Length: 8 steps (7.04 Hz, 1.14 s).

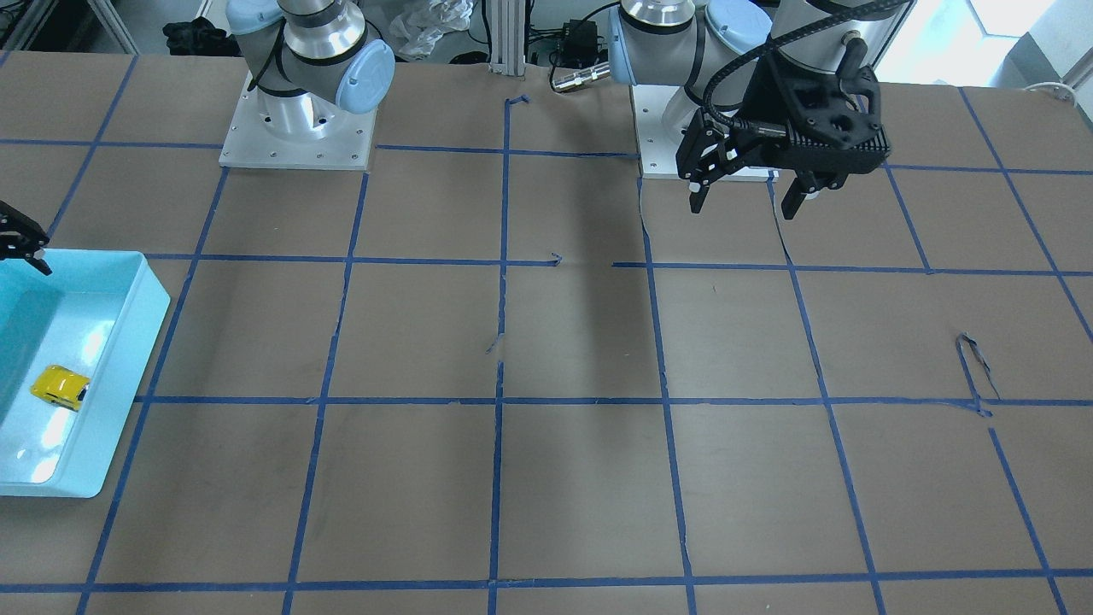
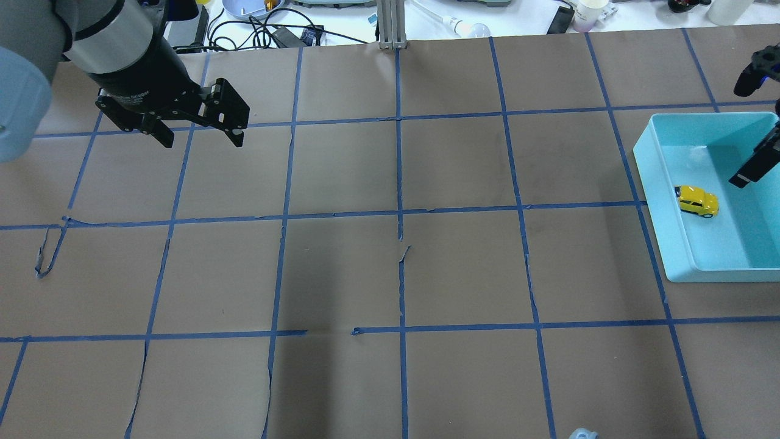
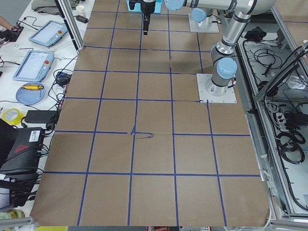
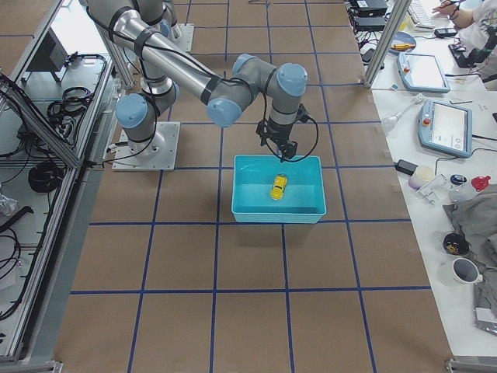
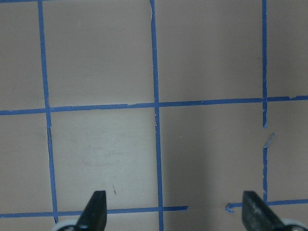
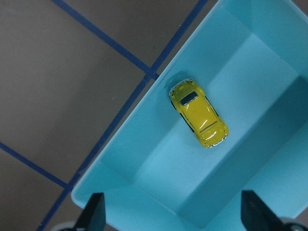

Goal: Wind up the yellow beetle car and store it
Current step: 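Open the right gripper to drop the car in the bin and raise it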

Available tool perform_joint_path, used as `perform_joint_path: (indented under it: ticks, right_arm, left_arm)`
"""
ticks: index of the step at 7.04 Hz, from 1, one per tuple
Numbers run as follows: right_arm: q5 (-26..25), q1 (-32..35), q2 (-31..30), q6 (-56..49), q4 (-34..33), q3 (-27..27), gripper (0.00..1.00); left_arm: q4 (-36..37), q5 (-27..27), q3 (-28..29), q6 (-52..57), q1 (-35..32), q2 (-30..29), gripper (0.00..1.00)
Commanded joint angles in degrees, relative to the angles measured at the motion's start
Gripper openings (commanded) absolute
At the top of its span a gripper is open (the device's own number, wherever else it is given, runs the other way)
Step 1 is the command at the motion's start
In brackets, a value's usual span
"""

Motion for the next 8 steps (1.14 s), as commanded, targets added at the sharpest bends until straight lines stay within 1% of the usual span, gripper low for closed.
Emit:
perform_joint_path:
  ticks: [1, 3, 5, 6, 7, 8]
  right_arm:
    - [2.6, 6.2, -6.2, 29.5, 5.3, 0.1, 1.0]
    - [2.5, 16.4, -6.9, 41.4, 6.7, -0.4, 1.0]
    - [2.8, 27.0, -6.8, 56.8, 6.4, -1.9, 1.0]
    - [2.0, 30.3, -6.5, 59.2, 7.3, -4.0, 1.0]
    - [2.8, 30.6, -6.9, 59.2, 12.8, -5.8, 1.0]
    - [1.8, 30.1, -6.3, 59.2, 13.6, -7.9, 1.0]
  left_arm:
    - [0.0, 0.0, 0.0, 0.0, 0.0, 0.0, 1.0]
    - [0.0, 0.0, 0.0, 0.0, 0.0, 0.0, 1.0]
    - [0.0, 0.1, 0.0, 0.1, 0.0, 0.0, 1.0]
    - [0.0, 0.1, 0.0, 0.1, 0.0, 0.0, 1.0]
    - [0.0, 0.1, 0.0, 0.1, 0.0, 0.0, 1.0]
    - [0.0, 0.1, 0.0, 0.1, 0.0, 0.0, 1.0]
